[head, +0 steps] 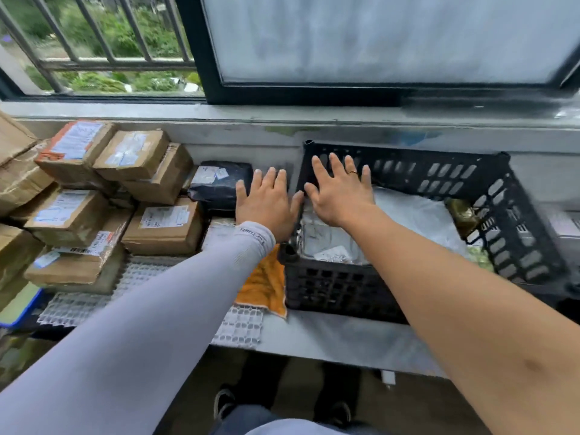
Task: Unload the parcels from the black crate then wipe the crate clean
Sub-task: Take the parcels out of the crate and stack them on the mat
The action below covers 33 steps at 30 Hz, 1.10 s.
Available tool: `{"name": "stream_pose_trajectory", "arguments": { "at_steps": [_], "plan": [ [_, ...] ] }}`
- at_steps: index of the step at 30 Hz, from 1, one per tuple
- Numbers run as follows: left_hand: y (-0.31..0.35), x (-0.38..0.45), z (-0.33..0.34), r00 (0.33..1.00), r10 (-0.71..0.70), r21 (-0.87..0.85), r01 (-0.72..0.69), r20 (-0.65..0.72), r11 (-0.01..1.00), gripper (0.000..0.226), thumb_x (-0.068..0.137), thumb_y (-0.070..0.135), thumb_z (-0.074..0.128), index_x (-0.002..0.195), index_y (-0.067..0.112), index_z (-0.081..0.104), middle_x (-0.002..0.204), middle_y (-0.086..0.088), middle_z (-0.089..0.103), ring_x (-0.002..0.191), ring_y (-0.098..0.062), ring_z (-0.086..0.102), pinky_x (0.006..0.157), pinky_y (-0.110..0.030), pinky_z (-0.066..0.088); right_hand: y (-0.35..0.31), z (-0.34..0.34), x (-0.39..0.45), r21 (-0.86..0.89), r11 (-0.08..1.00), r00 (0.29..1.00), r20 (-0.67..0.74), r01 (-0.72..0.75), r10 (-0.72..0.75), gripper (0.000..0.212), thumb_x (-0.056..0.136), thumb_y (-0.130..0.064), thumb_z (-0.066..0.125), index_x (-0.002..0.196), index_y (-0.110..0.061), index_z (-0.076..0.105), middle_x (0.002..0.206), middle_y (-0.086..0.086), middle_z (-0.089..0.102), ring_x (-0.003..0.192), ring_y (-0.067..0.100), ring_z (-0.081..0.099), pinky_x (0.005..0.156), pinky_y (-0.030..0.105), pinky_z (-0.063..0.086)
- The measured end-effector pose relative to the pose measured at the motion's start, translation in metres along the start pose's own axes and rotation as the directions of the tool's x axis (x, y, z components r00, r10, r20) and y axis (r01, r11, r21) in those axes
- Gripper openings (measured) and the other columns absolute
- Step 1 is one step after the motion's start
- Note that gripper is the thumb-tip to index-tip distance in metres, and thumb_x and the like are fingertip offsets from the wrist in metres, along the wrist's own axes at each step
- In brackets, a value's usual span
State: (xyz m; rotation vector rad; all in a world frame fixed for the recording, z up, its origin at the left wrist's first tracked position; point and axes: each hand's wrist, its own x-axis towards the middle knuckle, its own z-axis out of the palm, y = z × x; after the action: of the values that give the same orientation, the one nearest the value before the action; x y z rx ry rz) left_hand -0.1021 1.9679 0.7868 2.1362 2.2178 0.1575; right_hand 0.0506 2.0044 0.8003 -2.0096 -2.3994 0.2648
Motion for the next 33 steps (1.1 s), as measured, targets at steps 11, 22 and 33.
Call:
{"name": "stream_pose_trajectory", "arguments": {
  "at_steps": [11, 22, 33],
  "plan": [
    [0.15, -0.004, 0.053, 0.916, 0.329, -0.001, -0.338, 0.228, 0.941, 0.074, 0.106, 0.061, 0.03, 0.166, 0.022, 0.011, 0.173, -0.001, 0.011, 0.16, -0.026, 0.004, 0.126, -0.057, 0.007, 0.18, 0.031, -0.047, -0.056, 0.985, 0.966, 0.197, -0.161, 0.169, 0.069, 0.107, -0.057, 0.026, 0.164, -0.034, -0.005, 0.173, 0.003, -0.005, 0.159, 0.032, -0.004, 0.125, 0.059, 0.005],
    [0.182, 0.038, 0.108, 0.827, 0.398, -0.012, -0.429, 0.397, 0.903, 0.091, 0.097, 0.077, 0.032, 0.166, 0.026, 0.004, 0.174, 0.001, 0.001, 0.16, -0.025, -0.005, 0.125, -0.059, -0.002, 0.209, 0.067, -0.047, 0.023, 0.961, 0.895, 0.369, -0.277, 0.249, 0.074, 0.107, -0.053, 0.035, 0.163, -0.035, -0.01, 0.173, 0.001, -0.011, 0.158, 0.032, -0.008, 0.125, 0.062, 0.002],
    [0.179, 0.032, 0.115, 0.824, 0.412, -0.009, -0.444, 0.389, 0.896, 0.064, 0.11, 0.048, 0.026, 0.165, 0.021, 0.007, 0.174, -0.001, 0.004, 0.16, -0.028, 0.002, 0.124, -0.062, 0.0, 0.208, 0.07, -0.048, -0.002, 0.95, 0.869, 0.405, -0.312, 0.286, 0.08, 0.103, -0.061, 0.037, 0.163, -0.036, -0.009, 0.173, 0.002, -0.01, 0.158, 0.034, -0.005, 0.125, 0.063, 0.004]
  ]
}}
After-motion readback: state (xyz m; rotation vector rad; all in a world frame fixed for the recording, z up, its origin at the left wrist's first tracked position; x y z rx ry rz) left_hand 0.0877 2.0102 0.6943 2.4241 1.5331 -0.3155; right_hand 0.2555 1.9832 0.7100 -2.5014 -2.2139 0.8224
